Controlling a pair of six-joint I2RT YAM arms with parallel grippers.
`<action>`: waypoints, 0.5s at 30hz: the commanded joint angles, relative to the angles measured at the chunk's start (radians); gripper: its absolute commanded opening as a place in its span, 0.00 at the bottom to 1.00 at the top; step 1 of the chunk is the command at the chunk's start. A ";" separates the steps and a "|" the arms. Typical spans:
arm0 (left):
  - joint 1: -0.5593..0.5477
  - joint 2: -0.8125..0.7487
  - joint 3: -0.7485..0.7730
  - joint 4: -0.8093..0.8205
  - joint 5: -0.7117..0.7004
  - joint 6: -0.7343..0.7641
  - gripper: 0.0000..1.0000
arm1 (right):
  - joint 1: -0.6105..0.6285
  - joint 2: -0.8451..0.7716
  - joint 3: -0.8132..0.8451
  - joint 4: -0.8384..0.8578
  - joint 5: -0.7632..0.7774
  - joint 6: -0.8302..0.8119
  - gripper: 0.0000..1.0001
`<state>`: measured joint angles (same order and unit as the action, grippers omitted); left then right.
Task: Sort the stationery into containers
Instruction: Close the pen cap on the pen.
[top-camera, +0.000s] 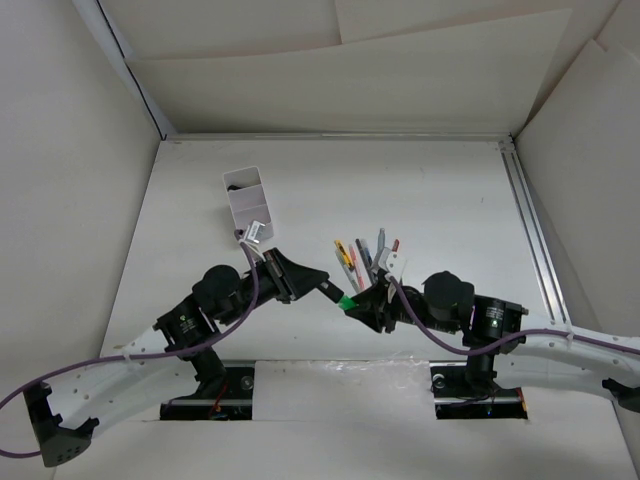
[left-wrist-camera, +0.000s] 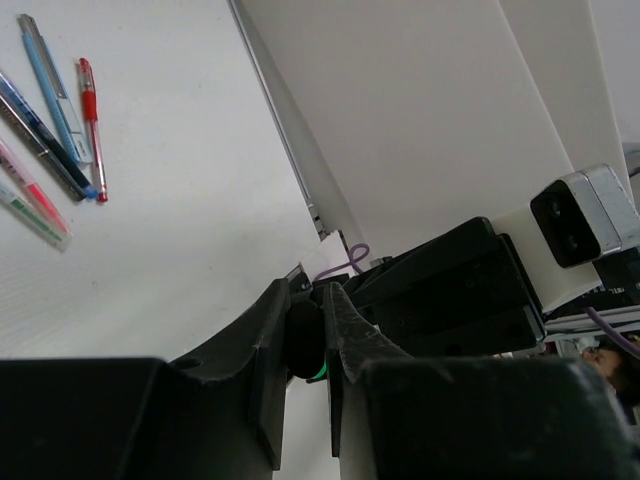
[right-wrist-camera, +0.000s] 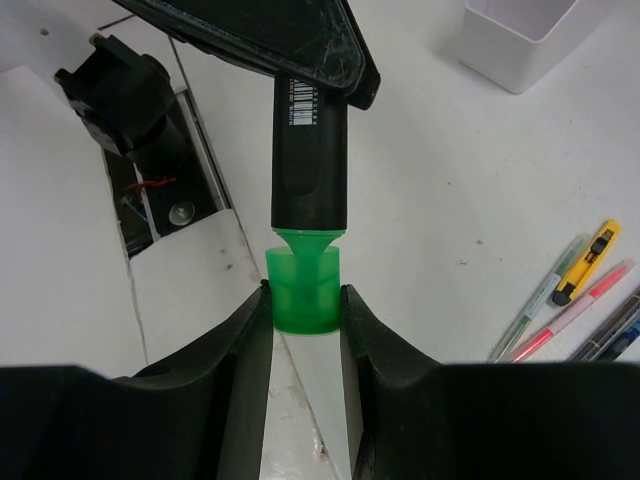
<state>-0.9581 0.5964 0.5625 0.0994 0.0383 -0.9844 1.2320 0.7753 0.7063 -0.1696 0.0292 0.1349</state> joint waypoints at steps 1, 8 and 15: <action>-0.001 -0.017 -0.015 0.071 0.014 0.018 0.00 | 0.006 -0.007 0.042 0.074 -0.020 0.000 0.24; -0.001 -0.027 -0.025 0.080 0.023 0.027 0.00 | 0.006 0.002 0.042 0.103 -0.020 0.000 0.24; -0.001 -0.036 -0.035 0.109 0.041 0.036 0.00 | 0.006 0.002 0.042 0.113 -0.020 0.000 0.24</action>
<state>-0.9581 0.5777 0.5377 0.1406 0.0517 -0.9653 1.2320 0.7807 0.7063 -0.1482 0.0250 0.1352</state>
